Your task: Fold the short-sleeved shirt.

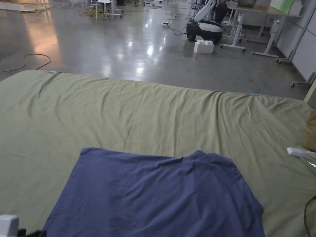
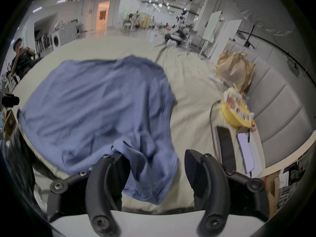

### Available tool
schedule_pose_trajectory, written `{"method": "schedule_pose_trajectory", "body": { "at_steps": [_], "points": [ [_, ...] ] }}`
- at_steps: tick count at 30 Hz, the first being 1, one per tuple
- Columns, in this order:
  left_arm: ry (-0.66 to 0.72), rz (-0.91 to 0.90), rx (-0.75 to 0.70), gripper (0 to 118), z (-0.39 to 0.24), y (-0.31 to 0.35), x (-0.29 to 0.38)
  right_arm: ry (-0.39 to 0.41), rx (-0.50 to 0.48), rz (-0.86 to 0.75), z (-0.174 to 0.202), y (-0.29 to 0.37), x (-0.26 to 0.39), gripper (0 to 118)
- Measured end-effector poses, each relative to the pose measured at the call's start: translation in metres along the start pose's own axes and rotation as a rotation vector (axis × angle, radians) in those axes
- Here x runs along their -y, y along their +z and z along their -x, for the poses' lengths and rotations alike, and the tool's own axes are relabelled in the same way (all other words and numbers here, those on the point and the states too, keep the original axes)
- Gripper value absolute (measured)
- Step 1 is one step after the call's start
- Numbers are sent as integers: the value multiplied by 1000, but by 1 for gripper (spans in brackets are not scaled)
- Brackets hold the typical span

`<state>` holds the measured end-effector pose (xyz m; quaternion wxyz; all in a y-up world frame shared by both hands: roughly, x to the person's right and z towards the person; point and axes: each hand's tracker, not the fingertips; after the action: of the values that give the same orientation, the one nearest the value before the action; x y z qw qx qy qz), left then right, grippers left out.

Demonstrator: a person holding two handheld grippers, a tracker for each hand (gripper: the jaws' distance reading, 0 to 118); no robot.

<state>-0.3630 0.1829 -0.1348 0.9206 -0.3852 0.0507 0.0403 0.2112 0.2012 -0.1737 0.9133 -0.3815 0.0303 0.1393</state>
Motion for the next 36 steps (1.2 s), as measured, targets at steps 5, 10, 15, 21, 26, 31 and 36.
{"method": "schedule_pose_trajectory", "body": {
  "at_steps": [5, 10, 15, 21, 26, 31, 36],
  "points": [
    [-28, -190, 10, 52, -27, 27, -47, -61, 2, -234, 0, 18, -48, 79],
    [-53, -361, 24, 51, -60, 47, -81, -87, 14, -390, 10, 33, -80, 79],
    [-87, -485, 25, 21, -92, 60, -97, -125, -2, -549, 21, 46, -92, 41],
    [-77, -632, -20, 3, -113, 62, -90, -166, 76, -761, 46, 47, -98, 3],
    [-63, -634, -24, 1, -116, 54, -90, -198, 69, -770, 61, 42, -103, 2],
    [-64, -614, -36, 1, -107, 48, -93, -190, 64, -760, 62, 39, -105, 2],
    [-81, -427, 3, 1, -85, 35, -90, -176, 48, -716, 59, 32, -102, 2]
  ]
}}
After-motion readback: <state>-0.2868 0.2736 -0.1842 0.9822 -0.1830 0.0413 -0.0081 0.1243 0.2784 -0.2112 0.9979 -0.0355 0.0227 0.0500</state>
